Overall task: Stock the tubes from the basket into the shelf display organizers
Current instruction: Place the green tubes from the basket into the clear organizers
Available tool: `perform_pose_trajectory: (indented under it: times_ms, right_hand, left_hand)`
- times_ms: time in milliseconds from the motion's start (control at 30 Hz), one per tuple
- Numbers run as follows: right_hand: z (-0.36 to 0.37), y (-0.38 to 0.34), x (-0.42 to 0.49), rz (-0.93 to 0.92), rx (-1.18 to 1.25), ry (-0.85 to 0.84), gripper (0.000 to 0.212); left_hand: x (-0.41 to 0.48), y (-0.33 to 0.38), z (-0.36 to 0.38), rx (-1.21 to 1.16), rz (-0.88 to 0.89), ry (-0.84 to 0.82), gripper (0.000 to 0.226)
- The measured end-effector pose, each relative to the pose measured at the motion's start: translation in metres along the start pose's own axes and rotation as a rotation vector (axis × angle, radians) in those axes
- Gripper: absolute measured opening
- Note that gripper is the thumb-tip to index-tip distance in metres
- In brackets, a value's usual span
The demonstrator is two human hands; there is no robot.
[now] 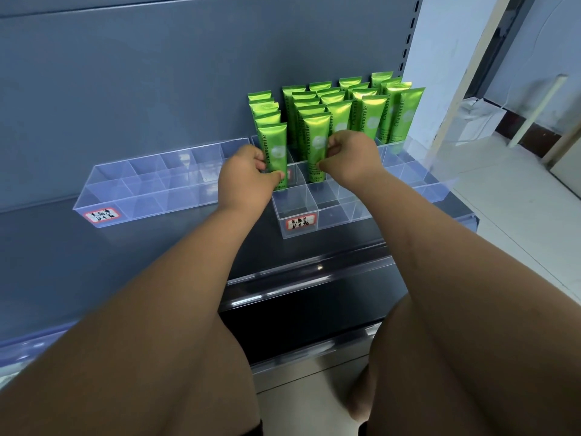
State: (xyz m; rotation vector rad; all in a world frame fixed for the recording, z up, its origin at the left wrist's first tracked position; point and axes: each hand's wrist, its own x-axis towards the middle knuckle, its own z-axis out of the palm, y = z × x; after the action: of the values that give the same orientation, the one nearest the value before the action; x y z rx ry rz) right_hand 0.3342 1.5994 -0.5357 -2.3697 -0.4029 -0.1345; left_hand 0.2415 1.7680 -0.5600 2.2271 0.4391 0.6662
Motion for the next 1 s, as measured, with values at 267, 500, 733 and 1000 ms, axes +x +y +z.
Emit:
perform_pose_trajectory:
  times_ms: [267, 500, 733, 1000]
  right_hand:
    - [-0.003, -0.010, -0.022, 0.010, -0.112, 0.034, 0.024]
    - [0.010, -0.050, -0.088, -0.092, -0.151, 0.114, 0.034]
    - [0.041, -0.125, -0.159, -0.378, 0.116, 0.023, 0.050]
    - [0.126, -0.282, -0.301, -0.791, 0.314, -0.366, 0.056]
  left_hand:
    - [-0.025, 0.025, -0.022, 0.083, -0.080, 0.116, 0.040]
    - [-0.050, 0.020, -0.072, 0.460, 0.020, 0.030, 0.067]
    - [-0.111, -0.003, -0.172, 0.654, 0.136, 0.273, 0.067]
    - [-0.283, -0.108, -0.330, 0.884, -0.343, 0.528, 0.079]
